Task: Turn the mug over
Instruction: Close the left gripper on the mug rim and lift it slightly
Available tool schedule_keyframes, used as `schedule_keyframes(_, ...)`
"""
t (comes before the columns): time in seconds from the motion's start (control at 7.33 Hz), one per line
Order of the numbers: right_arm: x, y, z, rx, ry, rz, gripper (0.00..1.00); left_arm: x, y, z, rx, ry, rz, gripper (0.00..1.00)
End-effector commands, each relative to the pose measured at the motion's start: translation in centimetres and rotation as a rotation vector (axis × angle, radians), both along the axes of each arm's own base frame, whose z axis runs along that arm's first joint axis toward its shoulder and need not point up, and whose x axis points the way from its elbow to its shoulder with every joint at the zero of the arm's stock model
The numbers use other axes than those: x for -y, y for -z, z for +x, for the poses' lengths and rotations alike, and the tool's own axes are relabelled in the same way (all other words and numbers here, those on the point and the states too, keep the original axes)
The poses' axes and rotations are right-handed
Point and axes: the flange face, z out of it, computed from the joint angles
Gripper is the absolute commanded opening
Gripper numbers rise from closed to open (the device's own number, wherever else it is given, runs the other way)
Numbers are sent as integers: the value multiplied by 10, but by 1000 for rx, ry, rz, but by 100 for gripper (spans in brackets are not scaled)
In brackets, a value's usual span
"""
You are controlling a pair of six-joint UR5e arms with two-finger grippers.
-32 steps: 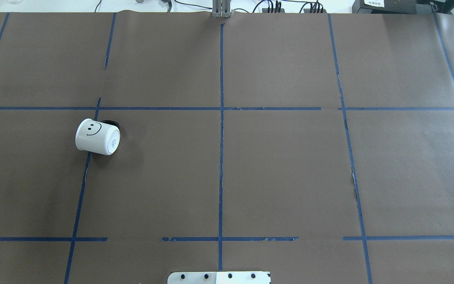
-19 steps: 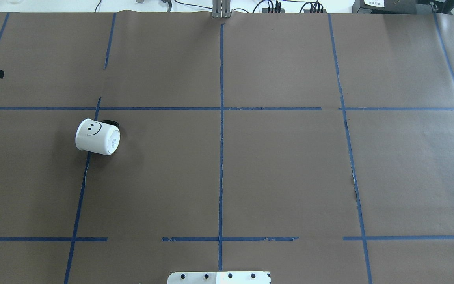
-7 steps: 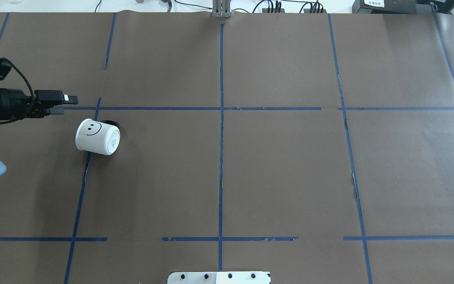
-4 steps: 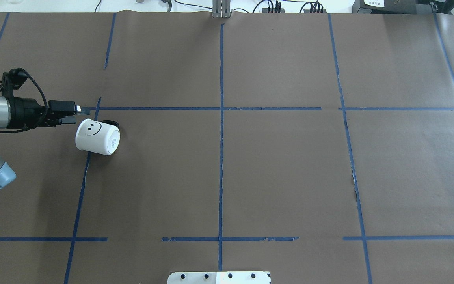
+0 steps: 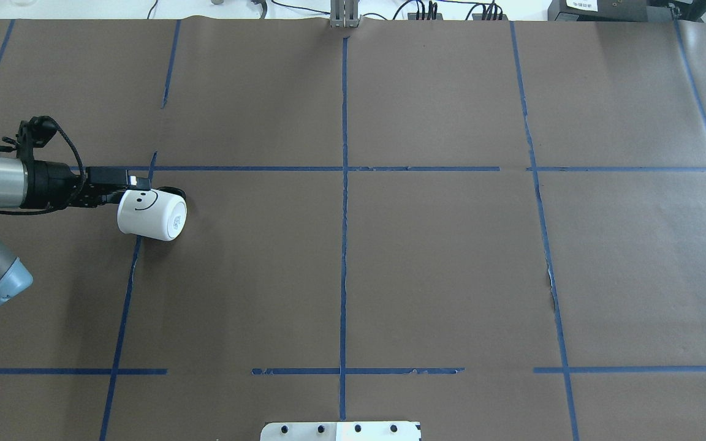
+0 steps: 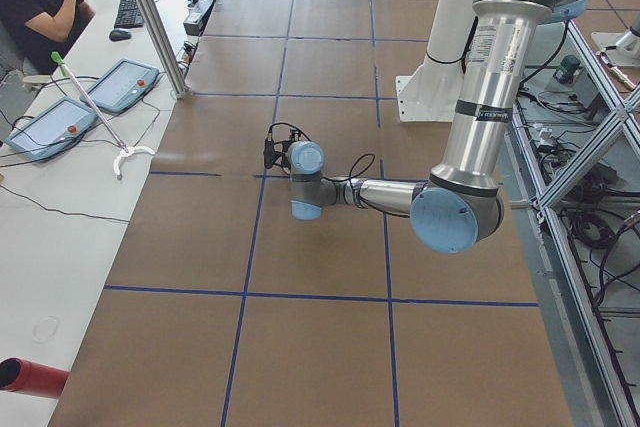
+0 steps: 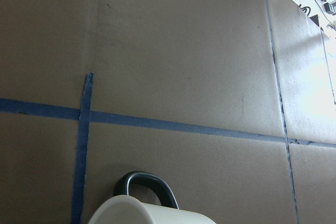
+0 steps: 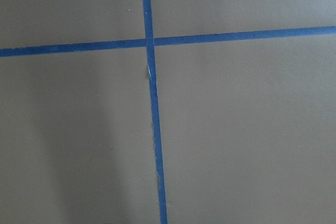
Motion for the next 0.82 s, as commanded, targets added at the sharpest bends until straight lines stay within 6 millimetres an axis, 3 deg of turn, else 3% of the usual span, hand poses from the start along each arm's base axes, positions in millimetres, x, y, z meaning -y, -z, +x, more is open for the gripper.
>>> schedule_keyframes(0.0,0,0,0,0,0,0,100,-3,2,1,-2,-30,0,85)
schedule_keyframes(0.41,0,0,0,0,0,0,100,-4,5,1,-6,-32,5,72)
schedule_keyframes(0.68,0,0,0,0,0,0,100,-4,7,3,-9,-33,7,70)
